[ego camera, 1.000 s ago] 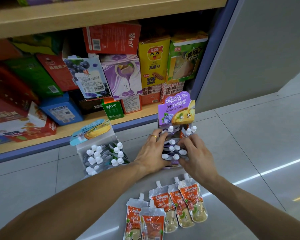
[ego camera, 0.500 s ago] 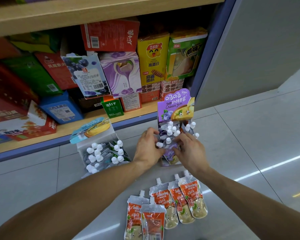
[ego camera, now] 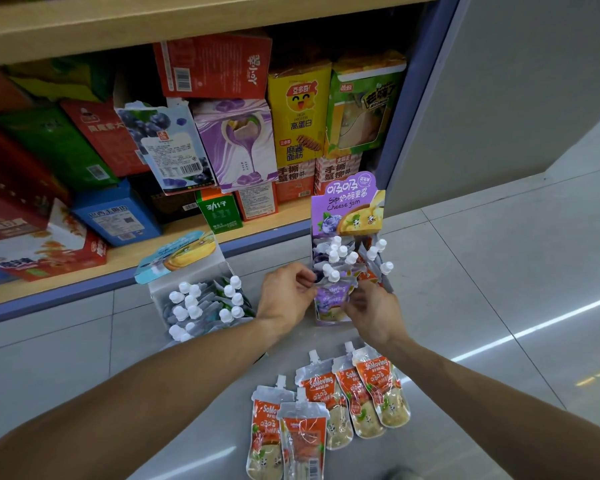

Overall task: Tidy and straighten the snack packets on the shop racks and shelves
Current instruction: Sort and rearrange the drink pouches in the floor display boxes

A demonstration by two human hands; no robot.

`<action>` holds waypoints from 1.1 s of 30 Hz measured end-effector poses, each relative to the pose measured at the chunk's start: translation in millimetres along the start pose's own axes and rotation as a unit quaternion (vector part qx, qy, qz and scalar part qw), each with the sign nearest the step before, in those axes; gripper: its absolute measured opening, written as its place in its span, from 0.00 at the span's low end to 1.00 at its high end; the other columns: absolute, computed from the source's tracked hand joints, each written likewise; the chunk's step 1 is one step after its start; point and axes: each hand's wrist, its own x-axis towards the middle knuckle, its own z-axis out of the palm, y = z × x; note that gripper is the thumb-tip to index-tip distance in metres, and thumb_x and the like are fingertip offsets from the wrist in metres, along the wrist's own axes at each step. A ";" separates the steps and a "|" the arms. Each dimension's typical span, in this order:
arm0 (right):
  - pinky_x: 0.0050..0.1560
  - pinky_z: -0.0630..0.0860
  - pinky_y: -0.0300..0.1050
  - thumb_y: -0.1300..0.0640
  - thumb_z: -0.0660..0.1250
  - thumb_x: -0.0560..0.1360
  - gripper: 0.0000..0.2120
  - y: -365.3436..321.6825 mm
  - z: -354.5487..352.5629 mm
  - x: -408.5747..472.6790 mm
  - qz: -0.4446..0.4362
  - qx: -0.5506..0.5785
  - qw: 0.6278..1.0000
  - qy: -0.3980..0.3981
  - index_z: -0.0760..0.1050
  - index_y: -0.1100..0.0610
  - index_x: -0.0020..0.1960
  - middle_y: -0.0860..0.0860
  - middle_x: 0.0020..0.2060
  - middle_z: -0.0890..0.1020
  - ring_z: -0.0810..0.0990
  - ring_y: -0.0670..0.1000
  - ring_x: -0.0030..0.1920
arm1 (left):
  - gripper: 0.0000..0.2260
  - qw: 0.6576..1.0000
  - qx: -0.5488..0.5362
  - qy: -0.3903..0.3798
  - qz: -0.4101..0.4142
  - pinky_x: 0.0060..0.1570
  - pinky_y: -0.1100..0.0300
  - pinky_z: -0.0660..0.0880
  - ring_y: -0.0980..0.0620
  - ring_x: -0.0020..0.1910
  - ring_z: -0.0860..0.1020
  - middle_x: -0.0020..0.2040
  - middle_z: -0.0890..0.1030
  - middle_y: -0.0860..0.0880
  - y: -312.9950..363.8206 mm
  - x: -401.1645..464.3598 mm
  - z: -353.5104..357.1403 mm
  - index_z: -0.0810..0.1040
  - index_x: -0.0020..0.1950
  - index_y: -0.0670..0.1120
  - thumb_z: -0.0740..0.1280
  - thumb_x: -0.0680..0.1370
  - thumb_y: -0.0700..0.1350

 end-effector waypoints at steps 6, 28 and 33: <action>0.57 0.81 0.50 0.59 0.70 0.79 0.18 -7.0 0.3 9.6 -0.006 0.014 0.999 0.031 0.75 0.54 0.68 0.52 0.56 0.85 0.85 0.54 0.52 | 0.12 0.999 0.028 0.000 0.019 0.55 0.60 0.81 0.55 0.48 0.82 0.55 0.83 0.49 -6.9 1.7 8.4 0.84 0.60 0.47 0.76 0.76 0.41; 0.56 0.82 0.50 0.55 0.76 0.74 0.27 -6.2 4.6 4.7 -0.052 0.036 0.997 0.036 0.70 0.48 0.69 0.47 0.59 0.82 0.82 0.50 0.57 | 0.17 0.999 -0.024 0.007 0.033 0.53 0.54 0.83 0.52 0.50 0.83 0.53 0.82 0.49 -23.8 2.3 16.8 0.78 0.59 0.49 0.77 0.74 0.38; 0.56 0.82 0.53 0.53 0.77 0.74 0.28 -6.2 2.5 4.6 -0.046 0.021 0.998 0.035 0.71 0.50 0.70 0.49 0.59 0.83 0.83 0.52 0.56 | 0.20 1.000 0.000 0.004 -0.011 0.58 0.51 0.82 0.51 0.53 0.82 0.55 0.81 0.48 -26.3 1.1 21.3 0.77 0.61 0.47 0.79 0.72 0.42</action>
